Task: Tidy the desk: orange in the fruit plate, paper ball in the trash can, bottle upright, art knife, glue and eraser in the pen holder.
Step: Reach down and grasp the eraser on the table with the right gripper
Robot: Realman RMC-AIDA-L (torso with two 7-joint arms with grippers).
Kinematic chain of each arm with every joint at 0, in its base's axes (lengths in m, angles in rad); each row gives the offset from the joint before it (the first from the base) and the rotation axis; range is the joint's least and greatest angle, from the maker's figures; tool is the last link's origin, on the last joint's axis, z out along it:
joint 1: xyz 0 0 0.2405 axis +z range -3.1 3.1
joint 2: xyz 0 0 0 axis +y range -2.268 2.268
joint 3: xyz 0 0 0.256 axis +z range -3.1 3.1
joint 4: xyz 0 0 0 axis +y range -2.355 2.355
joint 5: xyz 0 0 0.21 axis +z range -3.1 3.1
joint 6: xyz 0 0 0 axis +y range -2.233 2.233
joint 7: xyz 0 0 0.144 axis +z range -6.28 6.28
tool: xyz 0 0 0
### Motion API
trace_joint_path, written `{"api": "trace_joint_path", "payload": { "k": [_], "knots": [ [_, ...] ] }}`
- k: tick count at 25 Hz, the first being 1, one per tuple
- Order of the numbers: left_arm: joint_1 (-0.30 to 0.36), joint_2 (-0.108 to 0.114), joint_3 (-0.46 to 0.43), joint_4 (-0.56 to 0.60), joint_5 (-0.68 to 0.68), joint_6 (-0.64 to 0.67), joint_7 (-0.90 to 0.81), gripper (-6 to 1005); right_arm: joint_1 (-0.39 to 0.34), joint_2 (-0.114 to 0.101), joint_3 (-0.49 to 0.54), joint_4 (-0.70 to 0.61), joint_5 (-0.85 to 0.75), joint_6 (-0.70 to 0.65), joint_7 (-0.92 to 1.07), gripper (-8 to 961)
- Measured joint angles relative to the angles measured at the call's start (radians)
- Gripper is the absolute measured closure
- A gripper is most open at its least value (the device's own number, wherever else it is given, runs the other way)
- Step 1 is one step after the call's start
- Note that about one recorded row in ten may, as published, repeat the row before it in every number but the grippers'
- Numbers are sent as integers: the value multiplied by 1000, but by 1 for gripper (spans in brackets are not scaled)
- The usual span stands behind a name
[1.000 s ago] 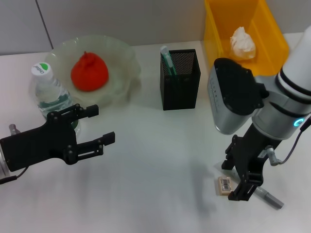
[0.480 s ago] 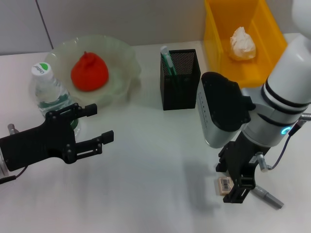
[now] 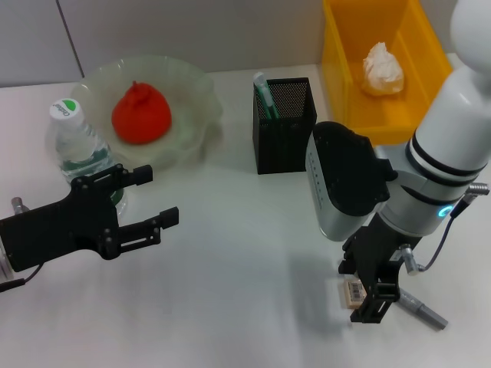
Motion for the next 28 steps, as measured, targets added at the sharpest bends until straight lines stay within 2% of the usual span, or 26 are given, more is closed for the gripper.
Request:
{"api": "trace_joint_path", "payload": {
  "k": [19, 25, 28],
  "knots": [
    [2, 0, -7, 4, 0, 0, -11, 197, -1, 0, -41, 12, 0, 39, -2, 263],
    [1, 0, -11, 6, 0, 0, -12, 197, -1, 0, -41, 10, -1, 41, -2, 400],
    [1, 0, -11, 7, 0, 0, -12, 197, 0, 0, -41, 11, -3, 45, -2, 401]
  ]
}}
